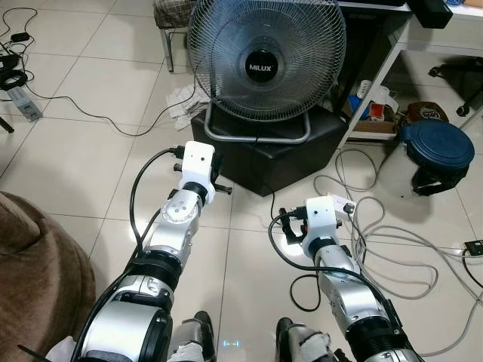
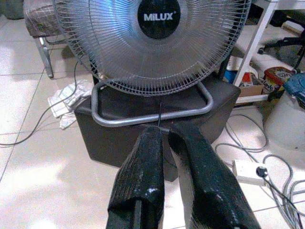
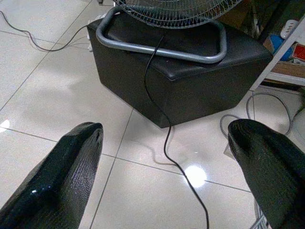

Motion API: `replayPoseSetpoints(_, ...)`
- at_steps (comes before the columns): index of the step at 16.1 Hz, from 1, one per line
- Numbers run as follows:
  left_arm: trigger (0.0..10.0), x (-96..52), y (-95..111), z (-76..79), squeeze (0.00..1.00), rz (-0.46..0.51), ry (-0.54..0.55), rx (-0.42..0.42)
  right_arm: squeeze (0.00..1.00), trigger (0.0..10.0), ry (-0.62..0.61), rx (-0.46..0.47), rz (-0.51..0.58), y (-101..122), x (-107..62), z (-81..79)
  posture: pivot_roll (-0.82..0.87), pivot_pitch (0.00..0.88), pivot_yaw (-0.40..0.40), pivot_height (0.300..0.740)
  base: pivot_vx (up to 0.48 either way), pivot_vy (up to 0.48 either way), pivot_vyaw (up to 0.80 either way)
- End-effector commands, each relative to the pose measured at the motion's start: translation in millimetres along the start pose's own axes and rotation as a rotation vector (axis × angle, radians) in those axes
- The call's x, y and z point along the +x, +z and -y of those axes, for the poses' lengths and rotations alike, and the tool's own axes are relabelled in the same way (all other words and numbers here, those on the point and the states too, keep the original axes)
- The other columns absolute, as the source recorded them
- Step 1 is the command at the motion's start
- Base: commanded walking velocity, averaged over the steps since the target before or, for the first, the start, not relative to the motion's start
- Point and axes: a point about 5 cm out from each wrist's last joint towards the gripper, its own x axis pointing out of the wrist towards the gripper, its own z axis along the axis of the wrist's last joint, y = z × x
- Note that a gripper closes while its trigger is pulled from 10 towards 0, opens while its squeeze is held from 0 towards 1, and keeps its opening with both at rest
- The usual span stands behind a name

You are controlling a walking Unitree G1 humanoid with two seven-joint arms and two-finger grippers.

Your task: Move the pillow to the sofa from floor

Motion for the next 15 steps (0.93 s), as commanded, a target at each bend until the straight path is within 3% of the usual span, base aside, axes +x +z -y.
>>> replayPoseSetpoints(1, 10.0, -2.4, -6.5, 0.0, 0.00, -0.025, 0.008, 0.005, 0.00, 10.0, -0.011, 0.000, -0.023, -6.7, -2.7, 1.7, -0.14, 0.183, -0.012, 0.740, 0.000, 0.000, 0.00)
replayPoseSetpoints(15, 10.0, -2.9, -6.3, 0.1, 0.00, -0.021, 0.019, 0.012, 0.00, 10.0, -0.012, 0.001, -0.027, -6.9, -2.5, 1.5, -0.14, 0.194, -0.015, 0.740, 0.000, 0.000, 0.00)
